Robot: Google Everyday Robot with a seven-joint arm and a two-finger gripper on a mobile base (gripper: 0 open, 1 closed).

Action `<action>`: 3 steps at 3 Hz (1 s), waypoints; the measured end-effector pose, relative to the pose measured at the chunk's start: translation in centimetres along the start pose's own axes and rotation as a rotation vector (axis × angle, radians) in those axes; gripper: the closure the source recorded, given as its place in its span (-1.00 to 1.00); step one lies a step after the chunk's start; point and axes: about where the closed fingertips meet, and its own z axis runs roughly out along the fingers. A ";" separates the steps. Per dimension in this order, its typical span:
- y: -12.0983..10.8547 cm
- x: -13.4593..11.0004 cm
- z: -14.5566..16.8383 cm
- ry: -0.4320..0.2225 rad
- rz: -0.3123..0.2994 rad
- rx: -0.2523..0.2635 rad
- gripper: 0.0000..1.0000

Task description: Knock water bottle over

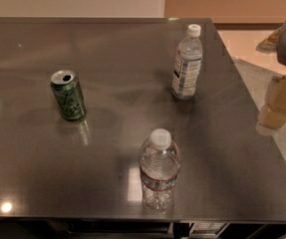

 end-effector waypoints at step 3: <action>-0.1 -1.3 0.6 -0.063 -0.031 -0.063 -1.00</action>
Offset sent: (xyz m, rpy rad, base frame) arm 0.0047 0.0062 -0.0005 0.0333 0.0671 0.0334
